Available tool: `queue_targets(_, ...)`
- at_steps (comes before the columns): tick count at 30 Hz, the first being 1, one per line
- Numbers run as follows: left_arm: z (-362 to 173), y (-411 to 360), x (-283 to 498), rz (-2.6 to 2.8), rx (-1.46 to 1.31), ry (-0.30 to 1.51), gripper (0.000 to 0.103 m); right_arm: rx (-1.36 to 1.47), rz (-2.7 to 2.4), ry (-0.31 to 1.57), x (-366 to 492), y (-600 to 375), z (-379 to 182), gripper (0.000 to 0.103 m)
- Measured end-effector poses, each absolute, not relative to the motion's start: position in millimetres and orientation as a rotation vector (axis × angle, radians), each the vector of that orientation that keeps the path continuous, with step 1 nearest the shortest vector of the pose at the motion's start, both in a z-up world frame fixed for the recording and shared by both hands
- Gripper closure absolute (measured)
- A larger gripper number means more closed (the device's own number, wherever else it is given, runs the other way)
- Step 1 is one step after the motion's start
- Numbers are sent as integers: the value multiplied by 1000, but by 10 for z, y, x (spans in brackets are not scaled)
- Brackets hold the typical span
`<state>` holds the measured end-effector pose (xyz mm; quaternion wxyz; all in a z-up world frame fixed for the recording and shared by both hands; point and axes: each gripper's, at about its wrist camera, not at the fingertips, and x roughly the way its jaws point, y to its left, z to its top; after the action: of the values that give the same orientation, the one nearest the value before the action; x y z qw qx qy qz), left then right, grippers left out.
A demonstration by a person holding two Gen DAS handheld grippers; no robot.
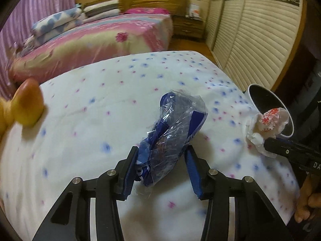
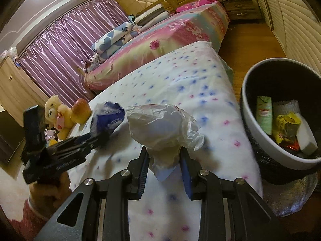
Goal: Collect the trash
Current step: 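Carry the blue wrapper and white tissue over the black bin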
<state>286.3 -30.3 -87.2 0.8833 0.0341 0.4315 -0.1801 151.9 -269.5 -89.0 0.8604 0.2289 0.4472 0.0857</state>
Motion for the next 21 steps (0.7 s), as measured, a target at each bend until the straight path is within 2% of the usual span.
queue_targets(10,-765,-152,2490,-282,-4,887,58,432,175,926,1239,-2861,-786,73)
queue_targets(21,-768,-277,2463,-340,-2,883,59,461,125,899,1099,-2936,-770,73)
